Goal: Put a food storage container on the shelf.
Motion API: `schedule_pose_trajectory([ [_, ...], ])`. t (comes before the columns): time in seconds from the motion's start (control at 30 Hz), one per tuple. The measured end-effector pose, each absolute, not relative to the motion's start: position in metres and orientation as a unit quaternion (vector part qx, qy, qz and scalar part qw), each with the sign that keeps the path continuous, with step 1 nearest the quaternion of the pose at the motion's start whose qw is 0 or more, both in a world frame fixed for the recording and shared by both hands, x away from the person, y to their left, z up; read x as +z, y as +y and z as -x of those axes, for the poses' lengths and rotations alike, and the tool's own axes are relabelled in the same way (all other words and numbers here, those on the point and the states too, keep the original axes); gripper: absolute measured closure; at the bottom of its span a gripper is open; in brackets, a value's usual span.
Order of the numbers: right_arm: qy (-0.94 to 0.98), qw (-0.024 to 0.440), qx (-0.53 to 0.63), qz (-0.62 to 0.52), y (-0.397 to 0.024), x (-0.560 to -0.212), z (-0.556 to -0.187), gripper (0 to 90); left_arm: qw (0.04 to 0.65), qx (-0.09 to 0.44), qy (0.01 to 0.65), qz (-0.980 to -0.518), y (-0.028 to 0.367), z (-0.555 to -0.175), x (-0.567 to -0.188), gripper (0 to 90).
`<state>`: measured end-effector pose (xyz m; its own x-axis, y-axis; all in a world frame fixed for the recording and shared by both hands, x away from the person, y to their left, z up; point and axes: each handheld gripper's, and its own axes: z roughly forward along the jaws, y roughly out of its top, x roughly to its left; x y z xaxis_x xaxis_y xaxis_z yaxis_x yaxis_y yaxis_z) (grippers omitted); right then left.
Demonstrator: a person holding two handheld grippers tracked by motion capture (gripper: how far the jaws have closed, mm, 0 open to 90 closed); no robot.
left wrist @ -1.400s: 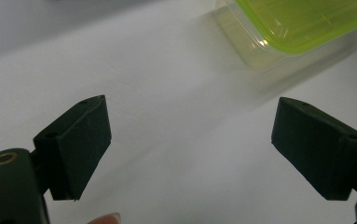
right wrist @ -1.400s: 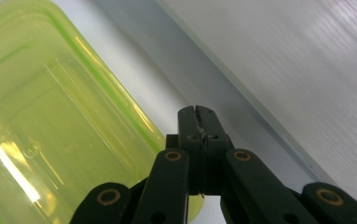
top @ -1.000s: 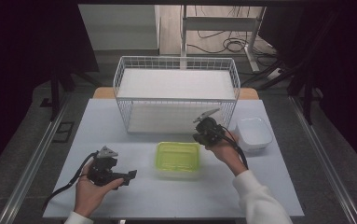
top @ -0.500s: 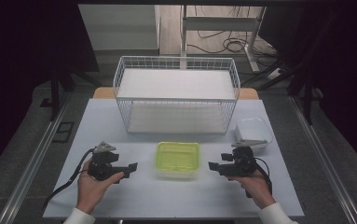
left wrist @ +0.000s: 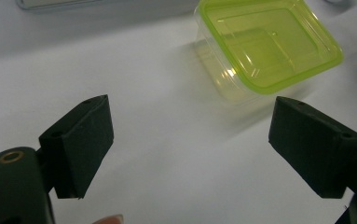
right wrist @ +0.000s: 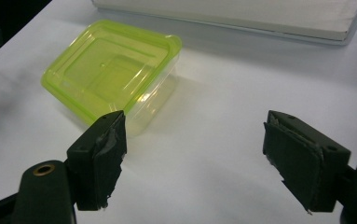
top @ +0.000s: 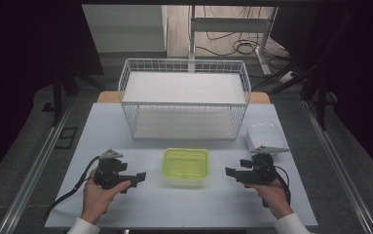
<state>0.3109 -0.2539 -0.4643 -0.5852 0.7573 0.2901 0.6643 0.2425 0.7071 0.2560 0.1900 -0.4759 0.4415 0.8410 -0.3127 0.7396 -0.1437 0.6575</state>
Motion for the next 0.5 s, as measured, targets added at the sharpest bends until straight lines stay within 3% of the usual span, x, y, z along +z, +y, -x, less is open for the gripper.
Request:
schedule_pose_trajectory([
  [0.2, 0.782, 0.038, 0.418, -0.462, -0.251, -0.467, -0.314, 21.4, 0.407, 0.054, 0.531, -0.741, 0.19, -0.259, -0.475, 13.0],
  [0.5, 0.779, 0.024, 0.412, -0.472, -0.247, -0.467, -0.315, 28.5, 0.428, 0.012, 0.539, -0.725, 0.186, -0.274, -0.477, 18.1],
])
